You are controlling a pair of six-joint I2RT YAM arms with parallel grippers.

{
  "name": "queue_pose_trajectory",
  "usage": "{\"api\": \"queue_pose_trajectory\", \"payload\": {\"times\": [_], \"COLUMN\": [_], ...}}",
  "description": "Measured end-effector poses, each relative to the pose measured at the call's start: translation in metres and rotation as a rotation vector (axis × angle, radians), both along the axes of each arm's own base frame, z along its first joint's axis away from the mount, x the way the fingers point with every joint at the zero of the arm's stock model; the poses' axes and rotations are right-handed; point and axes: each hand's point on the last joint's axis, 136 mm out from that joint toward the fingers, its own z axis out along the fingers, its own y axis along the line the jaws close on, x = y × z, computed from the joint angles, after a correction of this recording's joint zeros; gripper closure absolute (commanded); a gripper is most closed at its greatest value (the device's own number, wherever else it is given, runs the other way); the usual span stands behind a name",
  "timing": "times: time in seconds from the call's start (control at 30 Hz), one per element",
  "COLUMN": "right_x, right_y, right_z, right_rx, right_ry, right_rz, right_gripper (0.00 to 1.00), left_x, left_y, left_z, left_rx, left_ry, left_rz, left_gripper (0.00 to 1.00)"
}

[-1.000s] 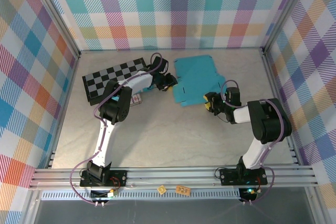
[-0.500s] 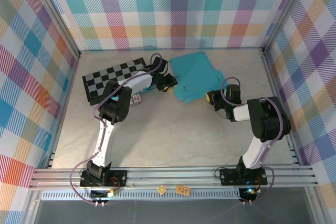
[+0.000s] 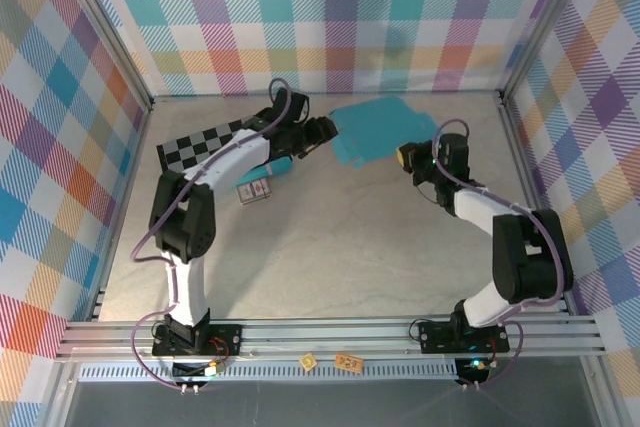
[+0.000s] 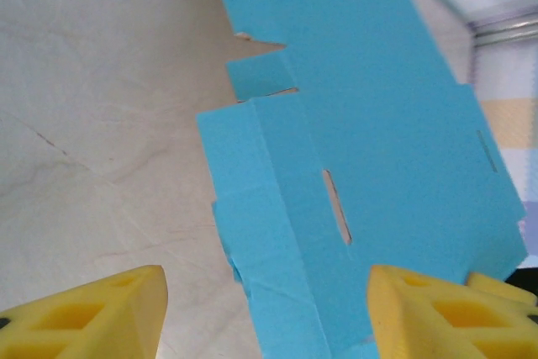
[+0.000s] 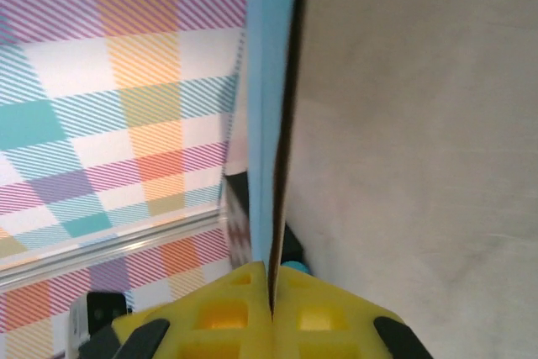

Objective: Fold the paper box

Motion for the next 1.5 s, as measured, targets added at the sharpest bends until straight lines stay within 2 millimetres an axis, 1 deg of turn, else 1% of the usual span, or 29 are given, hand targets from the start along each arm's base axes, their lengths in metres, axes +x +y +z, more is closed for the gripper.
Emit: {"api": "queue_pose_trajectory", "payload": {"times": [0.07, 0.13, 0.17, 0.23, 0.33, 0.43, 0.5, 0.57, 0.63, 0.7, 0.8, 0.93, 1.1, 1.17, 1.27, 1.4, 1.5], "right_x": [0.005, 0.008, 0.01, 0.012, 0.009, 0.004, 0.002, 0.001, -0.002, -0.004, -0.008, -0.013, -0.017, -0.018, -0.017, -0.016, -0.016], "right_y": [-0.002, -0.004, -0.006, -0.009, -0.016, -0.022, -0.024, -0.025, -0.026, -0.026, -0.027, -0.027, -0.027, -0.027, -0.029, -0.034, -0.036], "right_z": [0.028, 0.053, 0.066, 0.089, 0.117, 0.136, 0.145, 0.154, 0.158, 0.158, 0.154, 0.146, 0.141, 0.142, 0.146, 0.155, 0.164], "right_rx": [0.0, -0.007, -0.012, -0.024, -0.046, -0.073, -0.091, -0.103, -0.112, -0.119, -0.131, -0.142, -0.149, -0.15, -0.147, -0.141, -0.138], "right_ry": [-0.026, -0.038, -0.043, -0.044, -0.02, 0.025, 0.058, 0.087, 0.113, 0.144, 0.184, 0.227, 0.251, 0.254, 0.248, 0.232, 0.221], "right_rz": [-0.015, -0.027, -0.034, -0.056, -0.091, -0.113, -0.118, -0.121, -0.119, -0.117, -0.112, -0.107, -0.099, -0.096, -0.098, -0.11, -0.111], "right_gripper": [1.0, 1.0, 1.0, 1.0, 1.0, 1.0, 1.0, 1.0, 1.0, 1.0, 1.0, 1.0, 1.0, 1.0, 1.0, 1.0, 1.0], "left_x": [-0.006, -0.011, -0.014, -0.02, -0.027, -0.035, -0.047, -0.068, -0.085, -0.093, -0.088, -0.071, -0.048, -0.043, -0.045, -0.05, -0.057], "left_y": [0.001, 0.001, 0.0, 0.0, -0.002, -0.007, -0.011, -0.014, -0.013, -0.016, -0.026, -0.043, -0.068, -0.079, -0.09, -0.097, -0.102], "left_z": [0.027, 0.047, 0.056, 0.066, 0.075, 0.08, 0.082, 0.082, 0.08, 0.081, 0.089, 0.095, 0.093, 0.092, 0.09, 0.093, 0.089], "left_rx": [-0.024, -0.041, -0.045, -0.033, 0.015, 0.081, 0.125, 0.164, 0.193, 0.211, 0.238, 0.27, 0.277, 0.275, 0.274, 0.288, 0.327], "left_ry": [-0.039, -0.072, -0.091, -0.121, -0.166, -0.232, -0.309, -0.422, -0.512, -0.597, -0.717, -0.826, -0.891, -0.909, -0.931, -0.977, -1.006], "left_rz": [0.009, 0.009, 0.006, -0.01, -0.066, -0.156, -0.235, -0.331, -0.399, -0.456, -0.513, -0.549, -0.583, -0.605, -0.636, -0.668, -0.705], "left_gripper": [0.35, 0.35, 0.36, 0.39, 0.43, 0.46, 0.46, 0.45, 0.42, 0.4, 0.37, 0.36, 0.36, 0.36, 0.36, 0.36, 0.35]}}
